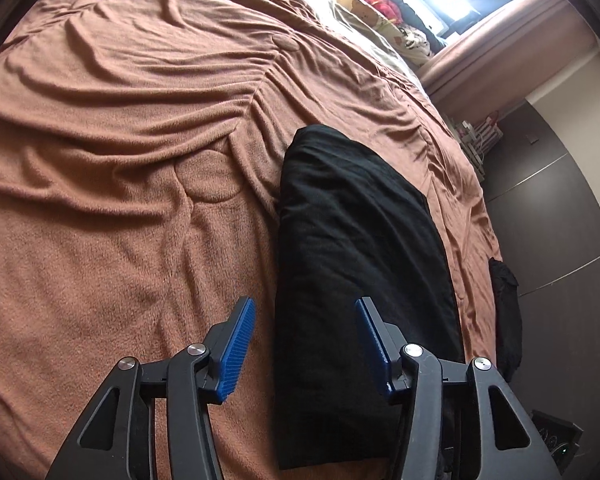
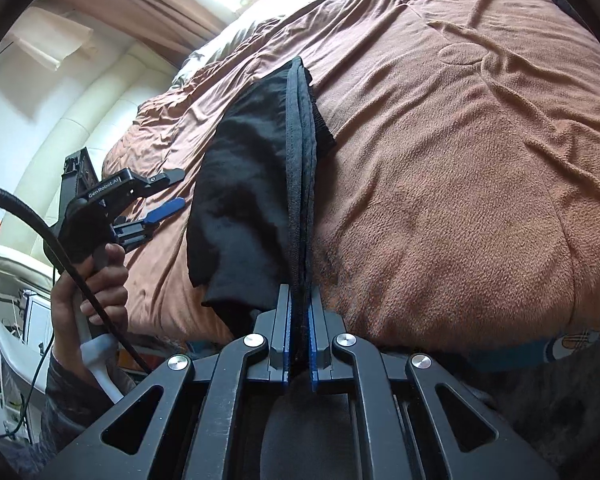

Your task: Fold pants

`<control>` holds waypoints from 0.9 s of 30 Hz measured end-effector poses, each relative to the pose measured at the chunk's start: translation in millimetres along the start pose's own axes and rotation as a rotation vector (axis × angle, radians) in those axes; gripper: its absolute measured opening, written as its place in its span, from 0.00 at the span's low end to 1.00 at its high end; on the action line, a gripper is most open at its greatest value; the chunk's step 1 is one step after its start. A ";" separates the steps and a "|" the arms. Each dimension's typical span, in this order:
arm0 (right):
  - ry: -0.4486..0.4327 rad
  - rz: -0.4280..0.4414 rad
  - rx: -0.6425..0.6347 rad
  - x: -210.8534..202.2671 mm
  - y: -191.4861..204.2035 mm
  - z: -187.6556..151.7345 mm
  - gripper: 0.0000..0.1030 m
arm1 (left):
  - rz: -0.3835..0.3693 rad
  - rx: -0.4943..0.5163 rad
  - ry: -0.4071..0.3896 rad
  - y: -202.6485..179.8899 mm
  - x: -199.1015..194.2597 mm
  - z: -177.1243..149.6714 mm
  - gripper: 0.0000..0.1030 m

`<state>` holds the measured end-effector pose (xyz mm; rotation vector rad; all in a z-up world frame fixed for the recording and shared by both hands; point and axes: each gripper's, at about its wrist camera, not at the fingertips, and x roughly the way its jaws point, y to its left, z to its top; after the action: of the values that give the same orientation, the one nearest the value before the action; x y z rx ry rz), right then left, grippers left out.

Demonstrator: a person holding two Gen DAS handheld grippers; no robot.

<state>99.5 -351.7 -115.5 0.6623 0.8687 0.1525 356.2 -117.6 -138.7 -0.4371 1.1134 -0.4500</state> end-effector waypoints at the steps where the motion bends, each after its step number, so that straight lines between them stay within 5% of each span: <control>1: -0.003 -0.001 -0.005 -2.4 0.9 1.4 0.05 | 0.000 -0.003 0.006 0.9 1.3 -3.0 0.53; 9: -0.045 -0.012 -0.046 -17.6 3.1 18.8 0.40 | -0.017 -0.052 0.032 10.3 9.9 -19.9 0.52; 18: -0.043 -0.052 -0.034 -8.1 -1.8 48.8 0.40 | -0.041 -0.059 0.060 17.2 7.1 -30.1 0.48; 27: 0.004 -0.014 -0.029 20.9 -5.4 77.3 0.41 | -0.038 -0.070 0.002 23.3 -9.5 -10.0 0.48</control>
<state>170.1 -384.8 -96.7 0.6287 0.8736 0.1534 346.4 -94.2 -148.0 -0.5199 1.1265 -0.4463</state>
